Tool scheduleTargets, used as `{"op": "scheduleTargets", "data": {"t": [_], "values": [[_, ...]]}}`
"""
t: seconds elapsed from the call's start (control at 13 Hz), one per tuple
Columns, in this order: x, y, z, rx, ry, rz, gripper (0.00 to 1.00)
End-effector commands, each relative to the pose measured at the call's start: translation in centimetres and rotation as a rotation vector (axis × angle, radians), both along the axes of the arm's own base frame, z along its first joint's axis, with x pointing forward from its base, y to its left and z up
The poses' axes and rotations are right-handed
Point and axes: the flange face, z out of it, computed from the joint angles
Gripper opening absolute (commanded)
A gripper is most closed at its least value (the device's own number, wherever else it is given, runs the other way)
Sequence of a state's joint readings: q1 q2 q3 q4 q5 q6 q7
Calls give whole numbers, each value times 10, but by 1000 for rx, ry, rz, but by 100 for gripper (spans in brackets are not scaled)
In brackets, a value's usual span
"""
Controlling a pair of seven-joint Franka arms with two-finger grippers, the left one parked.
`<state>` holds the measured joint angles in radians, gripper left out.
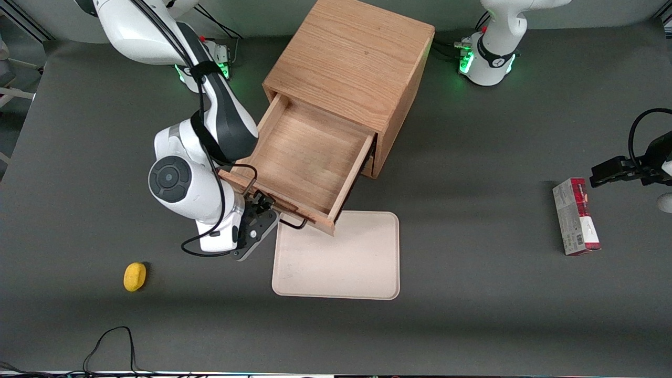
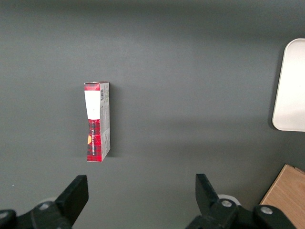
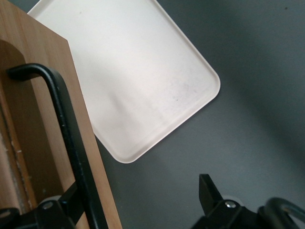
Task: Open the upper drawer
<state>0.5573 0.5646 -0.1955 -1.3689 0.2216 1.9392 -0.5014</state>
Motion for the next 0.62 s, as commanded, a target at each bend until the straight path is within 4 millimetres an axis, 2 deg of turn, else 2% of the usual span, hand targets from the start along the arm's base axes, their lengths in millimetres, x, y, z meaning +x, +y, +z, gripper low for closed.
{"op": "scheduleTargets", "data": {"t": [0.0,0.23,0.38,0.54], "values": [[8,4,5,3,-9,18,100],[8,6,21,8,-31,17,100],[8,8,45,11,-33,24,100],[9,4,80,9,-40,27,100]]}}
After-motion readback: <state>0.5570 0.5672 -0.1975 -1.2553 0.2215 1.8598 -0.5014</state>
